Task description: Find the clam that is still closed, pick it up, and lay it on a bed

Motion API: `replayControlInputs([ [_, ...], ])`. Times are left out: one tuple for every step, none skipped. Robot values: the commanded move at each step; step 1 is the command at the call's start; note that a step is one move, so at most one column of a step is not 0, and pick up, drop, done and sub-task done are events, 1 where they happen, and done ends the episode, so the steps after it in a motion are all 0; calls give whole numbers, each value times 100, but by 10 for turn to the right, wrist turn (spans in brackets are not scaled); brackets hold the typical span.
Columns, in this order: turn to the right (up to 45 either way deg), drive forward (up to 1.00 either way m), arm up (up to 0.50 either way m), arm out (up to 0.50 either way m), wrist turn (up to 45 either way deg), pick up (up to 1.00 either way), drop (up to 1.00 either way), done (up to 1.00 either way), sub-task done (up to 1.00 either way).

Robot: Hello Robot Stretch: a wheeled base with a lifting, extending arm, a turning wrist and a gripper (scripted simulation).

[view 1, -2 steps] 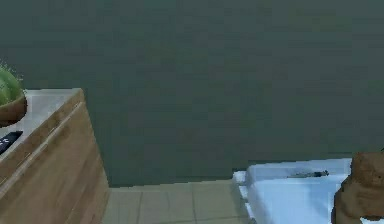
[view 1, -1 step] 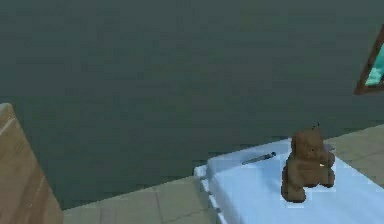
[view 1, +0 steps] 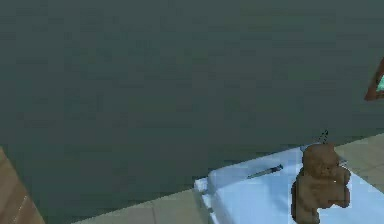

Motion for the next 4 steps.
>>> replayControlInputs([
  [-450,0,0,0,0,0,0,0,0],
  [-450,0,0,0,0,0,0,0,0],
  [-450,0,0,0,0,0,0,0,0],
  [-30,0,0,0,0,0,0,0,0],
])
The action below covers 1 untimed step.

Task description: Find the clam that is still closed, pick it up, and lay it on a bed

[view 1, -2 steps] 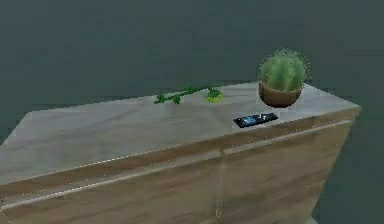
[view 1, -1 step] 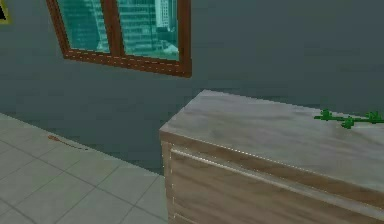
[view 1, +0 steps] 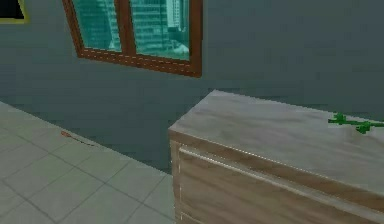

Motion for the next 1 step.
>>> replayControlInputs([
  [450,0,0,0,0,0,0,0,0],
])
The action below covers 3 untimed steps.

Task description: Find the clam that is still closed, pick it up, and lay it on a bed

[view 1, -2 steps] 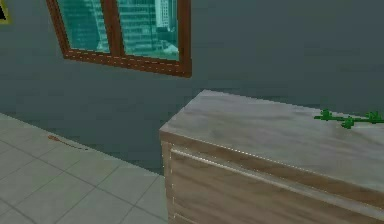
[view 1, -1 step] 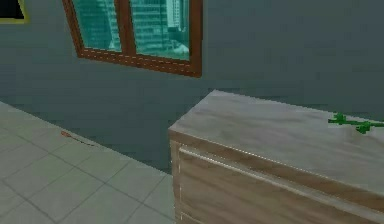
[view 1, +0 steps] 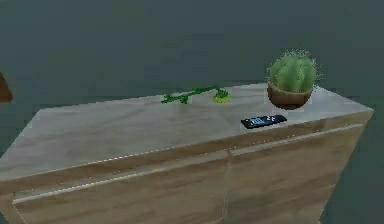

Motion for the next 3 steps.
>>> replayControlInputs([
  [450,0,0,0,0,0,0,0,0],
  [450,0,0,0,0,0,0,0,0],
  [60,0,0,0,0,0,0,0,0],
])
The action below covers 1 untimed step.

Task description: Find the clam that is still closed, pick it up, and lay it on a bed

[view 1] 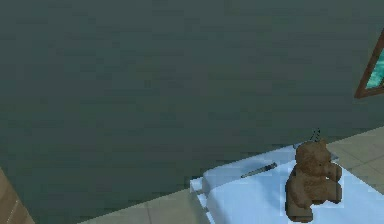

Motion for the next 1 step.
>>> replayControlInputs([
  [0,0,0,48,0,0,0,0,0],
])
